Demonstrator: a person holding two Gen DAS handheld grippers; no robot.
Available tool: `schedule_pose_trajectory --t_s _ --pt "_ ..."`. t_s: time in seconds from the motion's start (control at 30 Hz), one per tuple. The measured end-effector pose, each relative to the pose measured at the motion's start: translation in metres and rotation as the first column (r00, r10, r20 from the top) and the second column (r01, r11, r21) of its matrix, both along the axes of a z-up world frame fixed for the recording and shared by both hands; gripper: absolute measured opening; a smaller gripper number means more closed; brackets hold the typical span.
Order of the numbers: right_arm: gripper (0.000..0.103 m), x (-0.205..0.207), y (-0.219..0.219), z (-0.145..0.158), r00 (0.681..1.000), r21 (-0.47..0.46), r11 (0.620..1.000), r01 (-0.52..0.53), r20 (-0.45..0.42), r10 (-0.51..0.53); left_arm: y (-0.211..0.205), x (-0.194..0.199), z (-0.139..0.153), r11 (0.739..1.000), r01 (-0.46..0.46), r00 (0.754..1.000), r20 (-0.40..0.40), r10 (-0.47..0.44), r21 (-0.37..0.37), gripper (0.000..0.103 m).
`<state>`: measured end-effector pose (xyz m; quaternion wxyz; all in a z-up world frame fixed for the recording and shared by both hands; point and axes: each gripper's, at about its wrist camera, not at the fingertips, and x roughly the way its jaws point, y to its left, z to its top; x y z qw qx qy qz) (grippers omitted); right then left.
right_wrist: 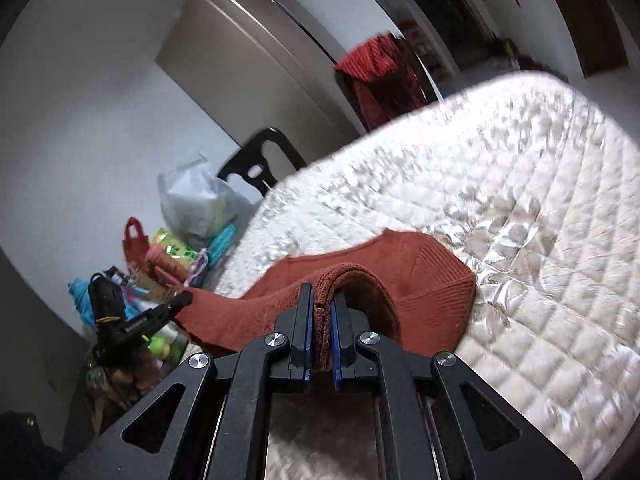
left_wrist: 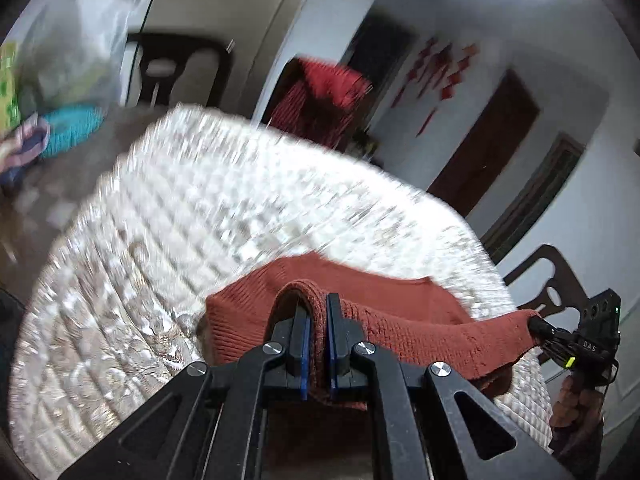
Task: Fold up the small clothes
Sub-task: 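Lift the hem with both grippers and fold it toward the collar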
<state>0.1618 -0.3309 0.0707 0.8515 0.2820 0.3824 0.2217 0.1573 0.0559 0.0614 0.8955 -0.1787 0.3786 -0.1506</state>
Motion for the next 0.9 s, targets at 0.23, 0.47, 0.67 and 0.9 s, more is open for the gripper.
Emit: schedule_pose_trajectory --t_s 0.23,0.47,0.67,0.9 --pt "0.007 0.031 0.001 -0.025 0.996 0.011 1.000 -0.003 -0.089 0.004 0.000 0.021 -0.029 1.000 -0.017 0.996 -0.090 0.016 -0.011 0.008" --pt "0.007 0.059 -0.004 -0.032 0.989 0.033 0.999 0.018 -0.144 -0.013 0.005 0.044 -0.030 0.998 -0.037 0.993 -0.117 0.031 -0.048 0.008" --pt "0.010 0.079 -0.011 -0.051 0.975 0.089 0.994 0.056 -0.217 -0.036 0.005 0.062 -0.042 0.996 -0.055 0.984 -0.170 0.043 -0.067 0.010" --pt "0.025 0.085 -0.026 -0.049 0.977 0.122 0.986 0.115 -0.196 -0.090 0.007 0.069 -0.032 0.995 -0.083 0.989 -0.125 0.075 -0.062 0.036"
